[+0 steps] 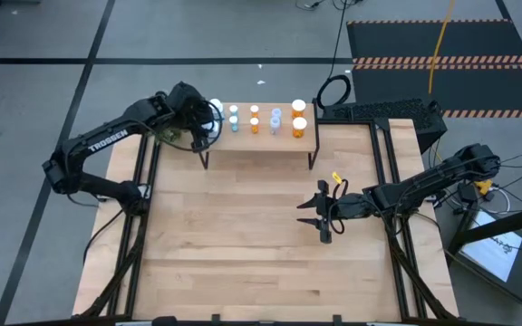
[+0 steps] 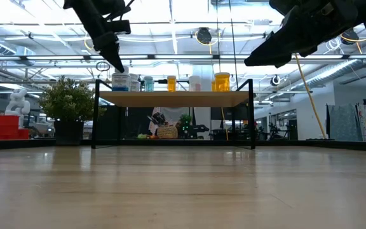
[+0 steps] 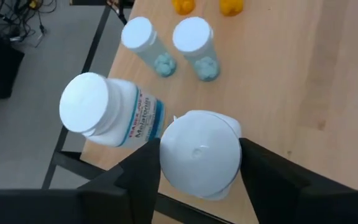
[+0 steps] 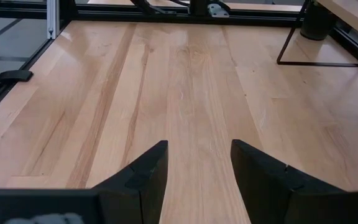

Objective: Pick and place medicine bottles onto shelf by color
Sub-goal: Put the white medicine bottle on the shelf aligned with the white medicine bottle, then return to Home Position

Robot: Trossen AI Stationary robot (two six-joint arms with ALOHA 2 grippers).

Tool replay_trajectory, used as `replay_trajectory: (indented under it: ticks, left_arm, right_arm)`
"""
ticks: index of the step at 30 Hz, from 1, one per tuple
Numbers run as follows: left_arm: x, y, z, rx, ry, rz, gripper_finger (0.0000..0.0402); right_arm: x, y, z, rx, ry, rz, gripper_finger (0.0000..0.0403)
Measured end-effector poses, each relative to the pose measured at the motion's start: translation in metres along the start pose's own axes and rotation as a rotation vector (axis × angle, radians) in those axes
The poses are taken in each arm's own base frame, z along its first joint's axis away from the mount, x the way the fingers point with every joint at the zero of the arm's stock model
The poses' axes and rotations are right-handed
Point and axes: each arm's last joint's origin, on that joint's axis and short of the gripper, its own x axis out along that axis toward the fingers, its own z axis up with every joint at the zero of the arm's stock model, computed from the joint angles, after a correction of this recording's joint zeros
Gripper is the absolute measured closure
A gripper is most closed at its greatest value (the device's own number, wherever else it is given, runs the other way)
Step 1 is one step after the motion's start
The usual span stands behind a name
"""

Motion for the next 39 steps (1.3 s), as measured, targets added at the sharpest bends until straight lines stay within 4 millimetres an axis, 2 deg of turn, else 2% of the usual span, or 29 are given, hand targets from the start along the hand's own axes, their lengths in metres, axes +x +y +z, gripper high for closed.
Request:
replay_trajectory:
  ticks: [4, 12, 29, 35, 39]
  left_arm:
    - [0.0, 0.0, 0.001, 0.003, -0.004, 0.003, 0.0204]
    - [0.0, 0.002, 0.004, 0.011, -0.039, 0.02, 0.0181]
    - [-0.001, -0.002, 0.008, 0.059, -0.069, 0.001, 0.0178]
    - [-0.016, -0.004, 0.008, 0.064, -0.094, 0.054, 0.0178]
    - [-0.036, -0.006, 0.006, 0.025, -0.129, 0.133, 0.0178]
  right_arm:
    - [0.0, 0.0, 0.0, 0.0, 0.0, 0.0, 0.0234]
    - [0.0, 0.0, 0.0, 0.0, 0.0, 0.0, 0.0234]
    - [0.0, 0.0, 0.0, 0.0, 0.001, 0.0, 0.0234]
    - [0.0, 0.0, 0.0, -0.002, 0.001, 0.0, 0.0234]
    - [0.0, 0.0, 0.0, -0.003, 0.0, -0.001, 0.0234]
